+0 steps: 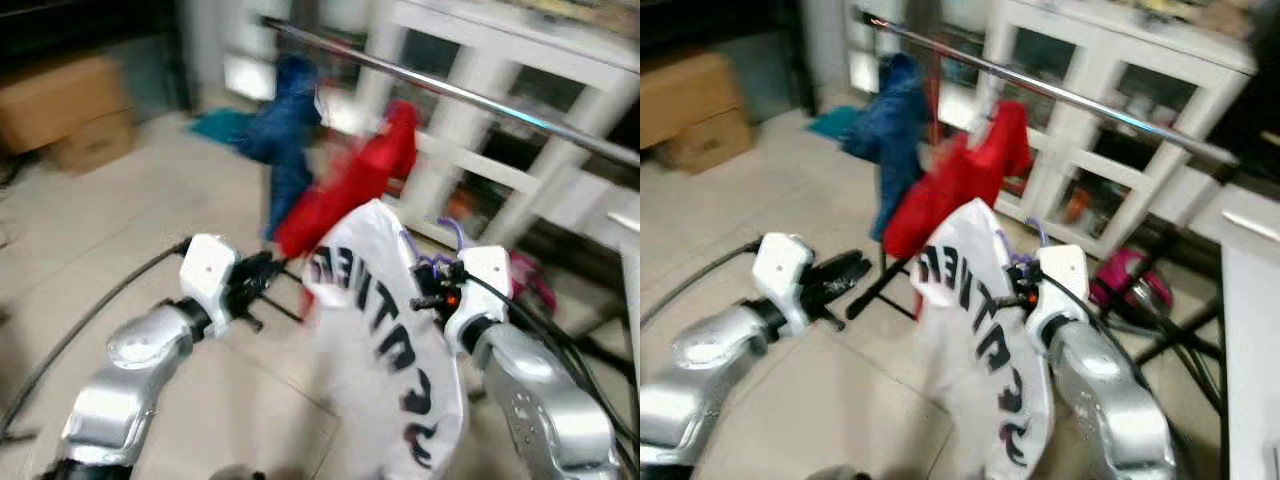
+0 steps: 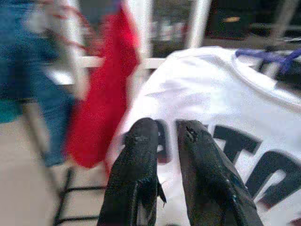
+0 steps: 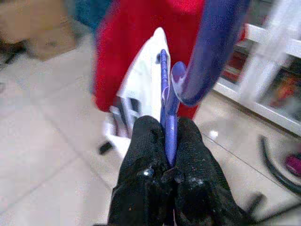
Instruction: Hang hanger
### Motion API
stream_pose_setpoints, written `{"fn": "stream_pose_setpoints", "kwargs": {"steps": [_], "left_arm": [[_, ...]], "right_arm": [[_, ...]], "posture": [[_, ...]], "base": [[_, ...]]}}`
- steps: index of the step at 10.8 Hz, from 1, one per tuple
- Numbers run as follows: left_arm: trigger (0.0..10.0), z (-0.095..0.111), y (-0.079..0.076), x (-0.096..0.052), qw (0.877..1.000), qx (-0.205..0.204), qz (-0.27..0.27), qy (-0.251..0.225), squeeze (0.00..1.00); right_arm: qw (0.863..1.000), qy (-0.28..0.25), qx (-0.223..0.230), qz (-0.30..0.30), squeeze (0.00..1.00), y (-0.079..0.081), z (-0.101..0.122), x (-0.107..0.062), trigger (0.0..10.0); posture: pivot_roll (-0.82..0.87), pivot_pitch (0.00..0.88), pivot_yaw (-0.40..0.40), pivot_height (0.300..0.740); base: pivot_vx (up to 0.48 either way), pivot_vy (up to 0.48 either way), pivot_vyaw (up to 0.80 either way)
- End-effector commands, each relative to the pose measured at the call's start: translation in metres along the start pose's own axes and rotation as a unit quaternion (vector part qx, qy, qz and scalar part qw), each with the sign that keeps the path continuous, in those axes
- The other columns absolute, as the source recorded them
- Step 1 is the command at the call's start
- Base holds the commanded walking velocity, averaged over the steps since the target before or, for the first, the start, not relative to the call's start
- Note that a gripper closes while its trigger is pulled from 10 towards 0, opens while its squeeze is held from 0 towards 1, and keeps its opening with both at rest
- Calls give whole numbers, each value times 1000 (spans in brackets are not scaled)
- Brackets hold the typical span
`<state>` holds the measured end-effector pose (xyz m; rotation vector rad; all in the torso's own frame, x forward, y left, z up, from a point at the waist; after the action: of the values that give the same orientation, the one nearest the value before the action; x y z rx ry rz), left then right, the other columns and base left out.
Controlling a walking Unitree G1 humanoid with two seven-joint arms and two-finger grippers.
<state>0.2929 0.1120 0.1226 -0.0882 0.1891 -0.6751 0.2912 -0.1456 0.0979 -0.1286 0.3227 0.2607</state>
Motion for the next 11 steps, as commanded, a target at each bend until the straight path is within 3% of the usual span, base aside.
{"fn": "stream_pose_setpoints", "kwargs": {"steps": [1, 9, 11], "left_arm": [[10000, 3, 4, -3, 1000, 5, 4, 1, 0], [10000, 4, 5, 2, 1000, 6, 1, 1, 0], [10000, 12, 14, 9, 999, 39, 23, -4, 0]], "right_arm": [[1000, -12, 2, 1, 0, 1, 8, 0, 10000], [1000, -6, 7, -4, 0, -1, 10, 2, 10000], [1000, -9, 12, -8, 0, -1, 13, 4, 10000]], "posture": [[59, 0, -103, 740], [55, 0, -97, 740], [53, 0, -94, 740]], "base": [[0, 431, -444], [0, 433, -507], [0, -240, -259]]}}
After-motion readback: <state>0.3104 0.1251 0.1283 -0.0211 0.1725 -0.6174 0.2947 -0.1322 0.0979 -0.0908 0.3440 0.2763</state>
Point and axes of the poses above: a point about 5 cm out from each wrist's last joint towards the gripper, its own x axis pointing out of the wrist towards the gripper, its own z axis along the axis of the wrist's last joint, y = z × x, the point moved 5 cm from there along x, pointing out of the wrist towards the gripper, and after that the axes turned 10 degrees about -x, right-handed, at the moved point
